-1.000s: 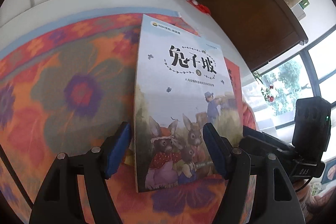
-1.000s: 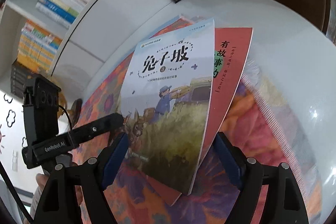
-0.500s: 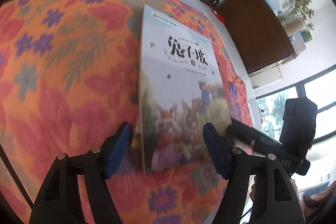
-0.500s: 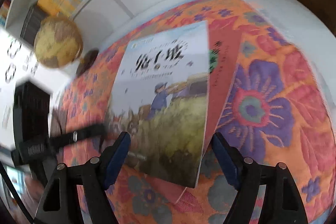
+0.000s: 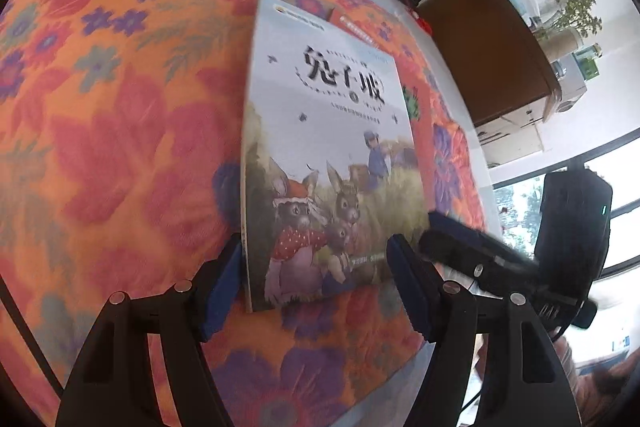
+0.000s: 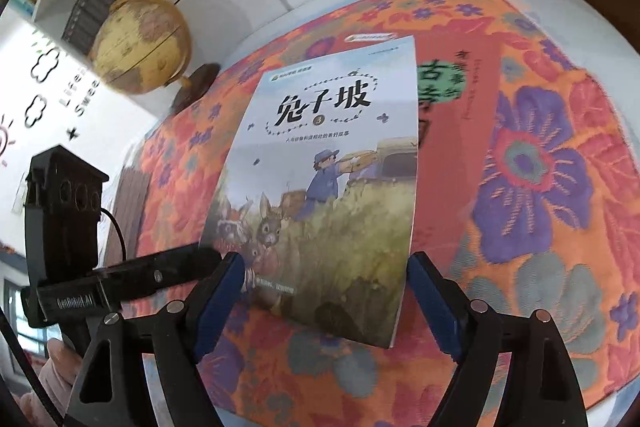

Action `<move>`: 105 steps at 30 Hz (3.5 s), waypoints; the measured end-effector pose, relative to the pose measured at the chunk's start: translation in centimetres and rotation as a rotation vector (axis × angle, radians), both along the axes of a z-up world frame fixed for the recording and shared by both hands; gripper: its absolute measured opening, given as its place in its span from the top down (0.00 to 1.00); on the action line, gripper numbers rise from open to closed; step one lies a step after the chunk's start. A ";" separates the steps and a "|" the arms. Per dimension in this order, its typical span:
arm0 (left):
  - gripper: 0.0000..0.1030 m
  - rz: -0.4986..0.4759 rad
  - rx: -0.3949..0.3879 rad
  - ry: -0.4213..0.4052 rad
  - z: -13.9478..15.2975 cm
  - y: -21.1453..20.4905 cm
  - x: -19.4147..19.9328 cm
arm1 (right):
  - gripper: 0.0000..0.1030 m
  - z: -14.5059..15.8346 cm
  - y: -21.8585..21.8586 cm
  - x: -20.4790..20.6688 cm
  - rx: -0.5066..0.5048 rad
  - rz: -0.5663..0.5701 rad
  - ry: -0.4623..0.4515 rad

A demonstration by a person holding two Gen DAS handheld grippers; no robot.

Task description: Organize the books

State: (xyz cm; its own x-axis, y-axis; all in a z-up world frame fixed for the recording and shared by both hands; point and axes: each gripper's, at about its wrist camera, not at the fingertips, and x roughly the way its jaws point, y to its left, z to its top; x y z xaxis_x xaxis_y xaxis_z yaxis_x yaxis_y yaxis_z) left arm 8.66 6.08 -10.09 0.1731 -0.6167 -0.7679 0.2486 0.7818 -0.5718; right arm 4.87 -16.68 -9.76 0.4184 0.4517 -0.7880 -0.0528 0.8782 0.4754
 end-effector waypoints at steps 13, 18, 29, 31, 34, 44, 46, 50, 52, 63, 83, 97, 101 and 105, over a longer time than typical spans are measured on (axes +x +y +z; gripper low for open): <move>0.35 0.065 0.042 0.048 -0.6 5.6 -2.5 | 0.23 -1.4 2.6 -1.5 0.060 0.253 0.035; 0.25 0.017 -0.023 0.022 -1.0 5.5 0.2 | 0.21 -2.1 1.5 -0.2 0.179 0.230 0.028; 0.49 0.045 -0.083 0.057 -1.5 6.8 0.0 | 0.64 -2.9 -0.2 0.3 0.228 0.195 0.067; 0.49 0.056 -0.072 0.050 -1.4 6.2 0.1 | 0.66 -2.8 -0.1 0.4 0.212 0.205 0.066; 0.49 0.068 -0.067 0.045 -1.5 6.0 0.4 | 0.66 -3.3 -0.5 0.9 0.257 0.200 0.094; 0.77 0.061 0.024 0.088 -1.5 5.8 2.3 | 0.92 -5.4 -2.3 2.9 0.407 0.154 0.226; 0.77 0.086 0.033 0.117 -1.5 5.9 2.6 | 0.92 -5.4 -2.2 2.8 0.403 0.156 0.219; 0.76 0.083 0.082 0.118 -1.3 5.4 2.5 | 0.89 -5.3 -2.2 2.8 0.427 0.163 0.209; 0.75 0.076 0.092 0.116 -1.3 5.4 2.5 | 0.88 -5.5 -1.7 3.0 0.456 0.163 0.206; 0.71 0.025 0.353 -0.040 0.5 2.2 1.2 | 0.92 0.1 2.5 2.1 0.200 0.264 0.041; 0.71 0.077 0.366 -0.138 4.7 6.5 -1.8 | 0.90 4.0 8.1 0.1 0.101 0.398 -0.055; 0.72 0.188 0.375 -0.218 8.8 11.9 -3.7 | 0.89 7.4 13.6 -0.1 0.122 0.461 -0.112; 0.72 0.222 0.409 -0.232 9.3 14.0 -4.3 | 0.89 7.9 15.8 0.1 0.133 0.496 -0.135; 0.72 0.280 0.426 -0.226 9.8 17.2 -5.0 | 0.89 7.9 19.4 0.5 0.163 0.540 -0.139</move>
State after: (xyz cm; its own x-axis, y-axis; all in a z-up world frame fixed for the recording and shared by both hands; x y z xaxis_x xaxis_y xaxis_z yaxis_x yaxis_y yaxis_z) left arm 3.64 23.31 -0.31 0.4747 -0.1670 -0.8642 0.0780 0.9860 -0.1477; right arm 5.34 2.68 -1.84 0.1893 0.7410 -0.6443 -0.5448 0.6252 0.5589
